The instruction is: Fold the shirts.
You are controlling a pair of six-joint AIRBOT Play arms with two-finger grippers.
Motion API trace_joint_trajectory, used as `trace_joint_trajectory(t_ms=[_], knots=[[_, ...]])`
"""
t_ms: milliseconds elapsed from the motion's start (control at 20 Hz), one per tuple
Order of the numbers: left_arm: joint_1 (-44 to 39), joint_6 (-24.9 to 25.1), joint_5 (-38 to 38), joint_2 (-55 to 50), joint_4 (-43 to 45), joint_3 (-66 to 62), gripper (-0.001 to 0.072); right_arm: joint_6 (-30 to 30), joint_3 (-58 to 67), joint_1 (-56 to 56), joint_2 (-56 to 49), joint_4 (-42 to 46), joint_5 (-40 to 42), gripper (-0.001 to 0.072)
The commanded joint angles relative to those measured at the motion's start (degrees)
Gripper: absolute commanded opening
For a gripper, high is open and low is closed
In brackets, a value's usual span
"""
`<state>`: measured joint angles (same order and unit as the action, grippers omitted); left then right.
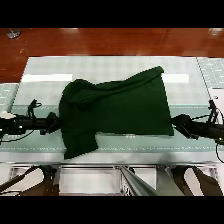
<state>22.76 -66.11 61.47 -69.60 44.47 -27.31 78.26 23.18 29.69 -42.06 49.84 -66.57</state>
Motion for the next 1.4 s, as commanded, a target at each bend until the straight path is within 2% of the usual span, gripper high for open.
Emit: trace_joint_trajectory(t_ms=[0, 100, 200, 350, 750, 850, 900, 950, 1000, 1200, 1350], knots=[[-2.0, 1.2, 1.4, -0.5, -1.6, -1.6, 0.0019, 4.0, 1.4, 3.8, 0.2, 12.4, -1.6, 0.062], [-1.4, 1.2, 3.5, -0.4, -1.7, -4.0, 0.0019, 6.6, -0.1, 4.9, 0.2, 14.9, -4.4, 0.062], [-1.4, 1.2, 4.5, -0.4, -2.2, -5.8, 0.0019, 6.4, -3.3, 2.7, 0.1, 10.8, -3.3, 0.062], [-1.4, 1.6, 4.6, -0.4, -2.7, -6.4, 0.0019, 6.0, -3.8, -2.5, -2.6, 5.2, 2.0, 0.0619], [-1.6, 1.6, 4.7, -0.4, -2.7, -6.4, 0.0019, 5.7, 0.4, -12.5, -16.5, -1.9, 13.2, 0.0617], [-2.3, 2.3, 4.7, -0.4, -2.8, -6.4, 0.0019, 6.7, 2.4, -16.1, -19.6, -2.3, 15.1, 0.0586], [-2.8, 2.4, 4.7, -0.4, -2.8, -6.4, 0.0019, 6.8, 3.5, -17.7, -21.4, -2.1, 15.3, 0.0364], [-3.2, 2.4, 4.6, -0.4, -2.8, -6.4, 0.0019, 6.8, 4.5, -18.8, -23.0, -2.2, 15.4, 0.0083], [-3.2, 2.5, 4.6, -0.4, -2.9, -6.4, 0.0019, 6.6, 5.7, -19.8, -24.3, -1.9, 15.1, 0.0027], [-3.0, 2.4, 7.7, -0.2, -5.5, -11.6, 0.0019, 6.7, 16.4, -21.3, -23.7, 0.4, 10.5, 0.0026], [-3.0, 2.4, 9.1, 2.5, -21.1, -25.1, 0.0018, 8.3, 37.0, -21.2, -21.9, 2.4, 5.9, 0.0026]])
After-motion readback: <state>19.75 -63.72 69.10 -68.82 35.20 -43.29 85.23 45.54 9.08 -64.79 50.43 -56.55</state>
